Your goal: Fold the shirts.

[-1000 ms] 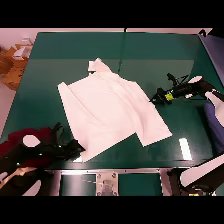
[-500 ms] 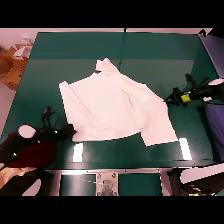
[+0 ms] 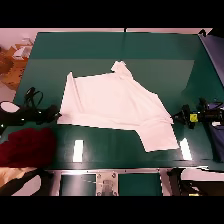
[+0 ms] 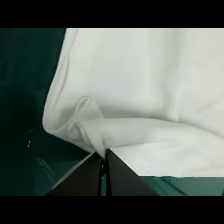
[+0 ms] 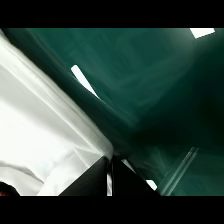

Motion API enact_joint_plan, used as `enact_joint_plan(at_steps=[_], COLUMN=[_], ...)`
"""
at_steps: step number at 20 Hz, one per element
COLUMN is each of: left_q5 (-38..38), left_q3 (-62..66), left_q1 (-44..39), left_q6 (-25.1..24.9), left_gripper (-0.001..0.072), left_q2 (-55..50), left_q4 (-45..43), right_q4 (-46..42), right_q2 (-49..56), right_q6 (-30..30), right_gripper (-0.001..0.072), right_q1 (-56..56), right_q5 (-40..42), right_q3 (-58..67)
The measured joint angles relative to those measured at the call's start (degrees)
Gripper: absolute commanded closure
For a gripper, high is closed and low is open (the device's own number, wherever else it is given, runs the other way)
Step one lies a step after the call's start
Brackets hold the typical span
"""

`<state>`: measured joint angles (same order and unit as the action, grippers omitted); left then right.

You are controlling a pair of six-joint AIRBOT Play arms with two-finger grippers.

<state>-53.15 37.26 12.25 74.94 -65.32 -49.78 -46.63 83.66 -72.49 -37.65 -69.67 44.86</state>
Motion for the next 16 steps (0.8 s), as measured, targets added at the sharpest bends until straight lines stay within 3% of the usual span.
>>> enact_joint_plan(at_steps=[1,2,3,7,12,14,16], left_q5=[-2.0,-4.3,-6.6,-14.7,-18.6,-18.7,-18.4], left_q3=[1.9,3.7,5.6,13.3,16.2,15.3,14.4], left_q1=[0.3,0.4,0.5,0.8,3.9,4.4,4.3], left_q6=[-0.8,-1.3,-1.6,-0.8,1.2,-1.4,-5.2], left_gripper=[0.0289,0.0149,0.0148,0.0149,0.0148,0.0149,0.0235], left_q2=[-2.0,-3.1,-4.2,-5.9,-8.5,-10.8,-13.3], left_q4=[0.3,0.4,0.4,-7.1,-15.0,-13.2,-8.9], right_q4=[0.2,0.6,0.8,1.6,1.5,1.4,1.4], right_q2=[-0.3,-0.5,-0.6,-0.9,-0.9,-0.9,-0.8], right_q6=[0.4,0.7,1.0,2.3,3.3,3.5,3.5], right_gripper=[0.0655,0.0480,0.0400,0.0402,0.0402,0.0402,0.0402], right_q1=[-0.1,-0.2,-0.3,-0.5,-1.4,-1.5,-1.5], right_q5=[0.1,0.5,0.6,0.6,0.8,0.8,0.9], right_q3=[-0.9,-1.5,-1.9,-2.7,-2.9,-2.9,-2.9])
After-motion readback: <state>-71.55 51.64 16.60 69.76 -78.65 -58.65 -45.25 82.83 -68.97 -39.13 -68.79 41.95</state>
